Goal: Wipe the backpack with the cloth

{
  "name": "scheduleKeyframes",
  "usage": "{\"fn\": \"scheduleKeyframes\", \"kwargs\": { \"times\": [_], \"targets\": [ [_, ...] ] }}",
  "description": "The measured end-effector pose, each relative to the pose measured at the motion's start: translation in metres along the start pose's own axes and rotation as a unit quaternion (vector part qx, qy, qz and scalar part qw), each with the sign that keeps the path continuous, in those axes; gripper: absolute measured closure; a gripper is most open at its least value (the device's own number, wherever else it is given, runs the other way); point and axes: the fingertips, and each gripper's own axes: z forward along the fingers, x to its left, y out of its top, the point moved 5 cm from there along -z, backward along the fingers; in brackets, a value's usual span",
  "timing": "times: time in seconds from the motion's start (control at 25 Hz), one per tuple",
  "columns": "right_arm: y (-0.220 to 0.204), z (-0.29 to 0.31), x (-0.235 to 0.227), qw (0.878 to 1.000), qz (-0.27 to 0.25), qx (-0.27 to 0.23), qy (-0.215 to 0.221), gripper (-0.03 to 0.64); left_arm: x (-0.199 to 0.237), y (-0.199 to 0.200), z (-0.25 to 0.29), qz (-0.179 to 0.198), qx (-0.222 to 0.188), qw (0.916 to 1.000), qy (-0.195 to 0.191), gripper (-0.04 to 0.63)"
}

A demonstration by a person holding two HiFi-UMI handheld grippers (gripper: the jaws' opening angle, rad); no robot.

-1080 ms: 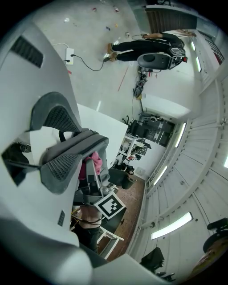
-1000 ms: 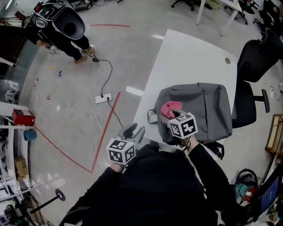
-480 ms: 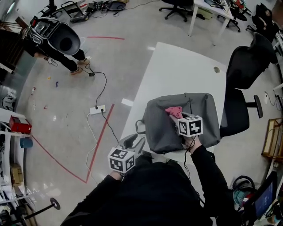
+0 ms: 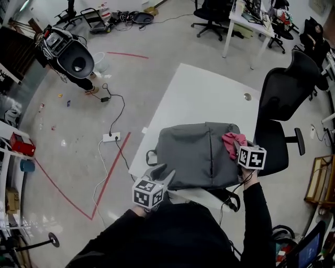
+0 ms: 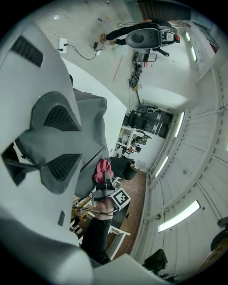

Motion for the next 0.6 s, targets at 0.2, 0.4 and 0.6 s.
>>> {"fn": "scheduleKeyframes", "kwargs": {
  "times": [0.2,0.4,0.6],
  "targets": [
    [0.020,-0.010,-0.051,0.998,-0.013,-0.017,-0.062,0.454,-0.006,0.000,-0.003,-0.009,-0.009,0.9999,0.009,0.436],
    [0.044,-0.008,-0.066,0.995,-0.006,-0.040,-0.090,0.454,0.008,-0.006,-0.013,-0.021,-0.008,0.9996,0.019,0.436],
    [0.045,0.035,0.020,0.997,-0.075,0.006,-0.032,0.454,0.037,-0.008,-0.025,-0.029,0.001,0.9995,0.012,0.436]
  ]
}}
